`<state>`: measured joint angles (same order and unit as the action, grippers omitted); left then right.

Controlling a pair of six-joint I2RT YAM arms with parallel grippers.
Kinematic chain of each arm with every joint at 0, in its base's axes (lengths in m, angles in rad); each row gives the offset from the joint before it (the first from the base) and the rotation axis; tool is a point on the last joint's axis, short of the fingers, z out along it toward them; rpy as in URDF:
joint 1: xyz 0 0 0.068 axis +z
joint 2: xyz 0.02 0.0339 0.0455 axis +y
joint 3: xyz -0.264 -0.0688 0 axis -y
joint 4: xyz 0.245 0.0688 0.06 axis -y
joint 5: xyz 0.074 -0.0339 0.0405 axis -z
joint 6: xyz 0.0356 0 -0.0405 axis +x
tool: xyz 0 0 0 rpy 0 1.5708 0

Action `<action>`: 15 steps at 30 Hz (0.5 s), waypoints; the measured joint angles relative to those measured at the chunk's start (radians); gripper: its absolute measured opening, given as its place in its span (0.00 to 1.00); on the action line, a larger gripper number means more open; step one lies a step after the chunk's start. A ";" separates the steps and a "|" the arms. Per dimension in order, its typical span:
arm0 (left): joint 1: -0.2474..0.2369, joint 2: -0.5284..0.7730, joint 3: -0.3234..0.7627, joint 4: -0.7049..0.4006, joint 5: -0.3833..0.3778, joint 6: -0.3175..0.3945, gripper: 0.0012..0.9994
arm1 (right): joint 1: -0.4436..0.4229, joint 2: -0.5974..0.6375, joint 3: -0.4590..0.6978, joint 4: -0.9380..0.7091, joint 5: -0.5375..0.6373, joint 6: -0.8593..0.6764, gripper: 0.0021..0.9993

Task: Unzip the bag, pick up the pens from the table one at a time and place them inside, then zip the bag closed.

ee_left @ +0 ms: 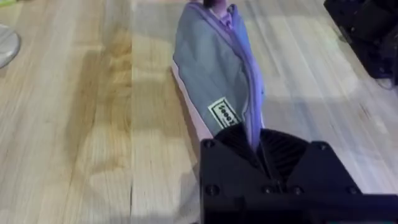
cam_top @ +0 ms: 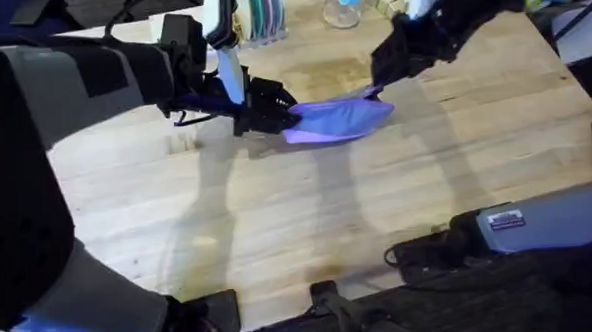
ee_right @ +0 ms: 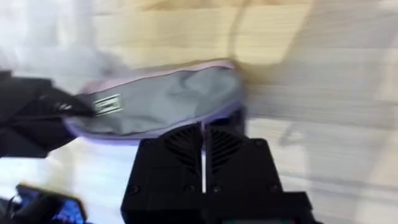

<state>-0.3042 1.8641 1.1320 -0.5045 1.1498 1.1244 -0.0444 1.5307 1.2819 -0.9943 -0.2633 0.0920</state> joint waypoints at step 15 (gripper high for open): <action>0.007 0.000 -0.002 -0.008 -0.033 0.000 0.04 | -0.228 0.000 0.000 0.054 0.118 -0.042 0.03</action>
<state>-0.2967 1.8645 1.1301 -0.5121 1.1170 1.1244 -0.2721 1.5307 1.2819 -0.9402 -0.1456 0.0502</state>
